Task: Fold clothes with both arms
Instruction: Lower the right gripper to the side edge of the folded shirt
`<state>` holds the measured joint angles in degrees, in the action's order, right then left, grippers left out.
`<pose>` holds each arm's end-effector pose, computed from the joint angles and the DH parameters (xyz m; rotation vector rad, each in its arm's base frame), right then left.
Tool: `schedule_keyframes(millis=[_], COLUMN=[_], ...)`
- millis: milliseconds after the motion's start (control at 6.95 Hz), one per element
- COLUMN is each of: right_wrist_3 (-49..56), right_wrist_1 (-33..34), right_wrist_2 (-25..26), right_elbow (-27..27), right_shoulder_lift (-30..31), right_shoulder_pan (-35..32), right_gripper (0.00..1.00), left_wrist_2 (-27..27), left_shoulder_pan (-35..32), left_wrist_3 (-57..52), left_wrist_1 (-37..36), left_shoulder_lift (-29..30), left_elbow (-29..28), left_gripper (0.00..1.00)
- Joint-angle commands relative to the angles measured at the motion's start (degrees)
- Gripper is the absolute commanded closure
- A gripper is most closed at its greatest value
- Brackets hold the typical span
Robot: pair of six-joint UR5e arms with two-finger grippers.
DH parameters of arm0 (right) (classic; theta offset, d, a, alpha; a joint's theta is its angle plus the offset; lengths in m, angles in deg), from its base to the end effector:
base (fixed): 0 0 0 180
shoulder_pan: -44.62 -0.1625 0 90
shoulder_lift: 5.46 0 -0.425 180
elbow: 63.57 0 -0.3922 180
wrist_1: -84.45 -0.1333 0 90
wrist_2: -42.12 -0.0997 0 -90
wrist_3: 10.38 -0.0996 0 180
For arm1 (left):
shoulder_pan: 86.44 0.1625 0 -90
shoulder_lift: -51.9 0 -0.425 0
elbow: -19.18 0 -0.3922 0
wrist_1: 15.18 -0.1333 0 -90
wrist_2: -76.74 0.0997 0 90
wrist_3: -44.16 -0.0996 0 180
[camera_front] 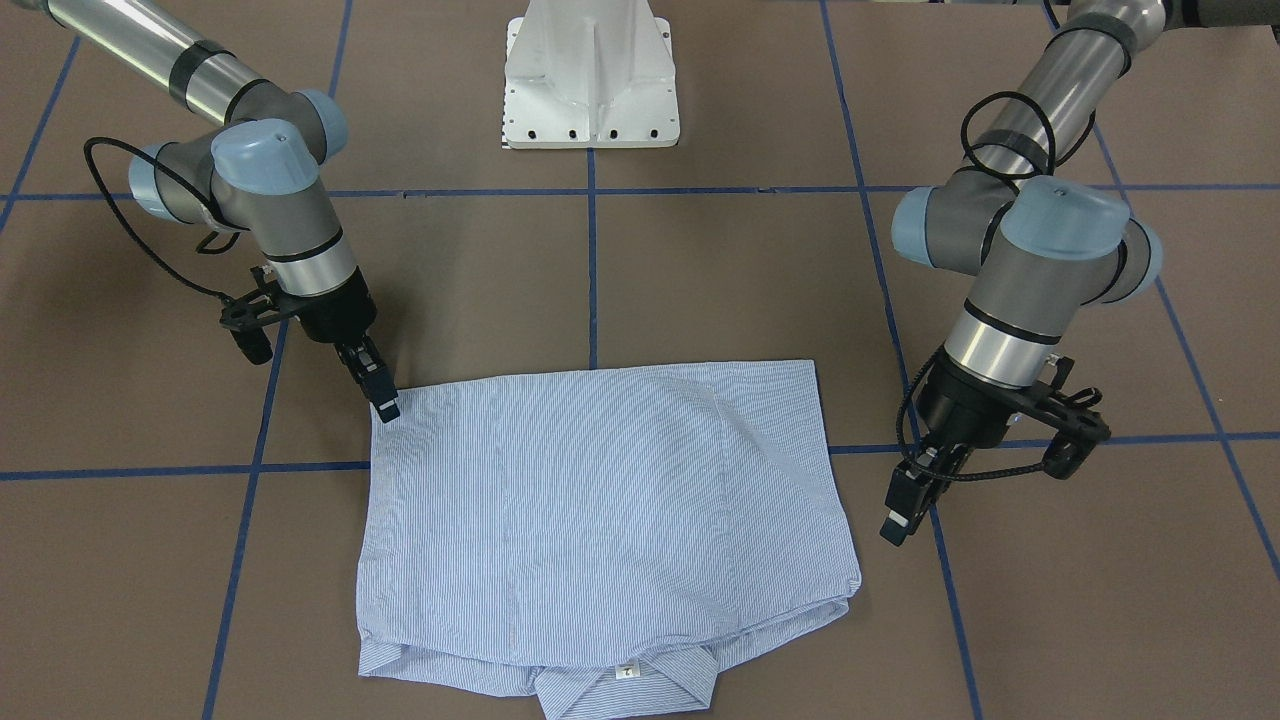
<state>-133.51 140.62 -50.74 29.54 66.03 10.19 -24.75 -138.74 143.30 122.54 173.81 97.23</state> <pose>-0.4537 -0.4666 0.3953 -0.0369 -1.0199 1.0573 0.3514 -0.6402 0.3342 0.2776 1.1978 -0.8213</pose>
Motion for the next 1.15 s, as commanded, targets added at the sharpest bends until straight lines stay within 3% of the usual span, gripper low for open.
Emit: schedule_keyframes(millis=[0,432,576,720,1008], right_wrist_3=[0.0,0.0,0.0,-0.1,-0.1], right_wrist_1=[-0.1,-0.2,-0.2,-0.2,-0.2], right_wrist_2=[0.1,0.2,0.6,0.5,0.7], right_elbow=[-0.3,0.0,-0.1,-0.1,0.5], right_shoulder_lift=[0.2,0.8,0.8,0.8,0.8], right_shoulder_pan=[0.5,1.2,1.3,1.3,1.3], right_gripper=[0.45,0.43,0.58,1.0,1.0], left_wrist_2=[0.1,0.1,0.1,0.1,0.1], left_shoulder_pan=[0.0,0.0,0.0,0.0,0.0], left_wrist_3=[0.1,0.4,0.4,0.4,0.5], left_wrist_1=[0.0,0.0,0.0,0.0,0.0], left_shoulder_lift=[0.0,0.0,0.0,-0.1,-0.1], left_elbow=[0.0,0.0,0.0,0.0,0.0], left_gripper=[0.65,0.65,0.65,0.65,0.65])
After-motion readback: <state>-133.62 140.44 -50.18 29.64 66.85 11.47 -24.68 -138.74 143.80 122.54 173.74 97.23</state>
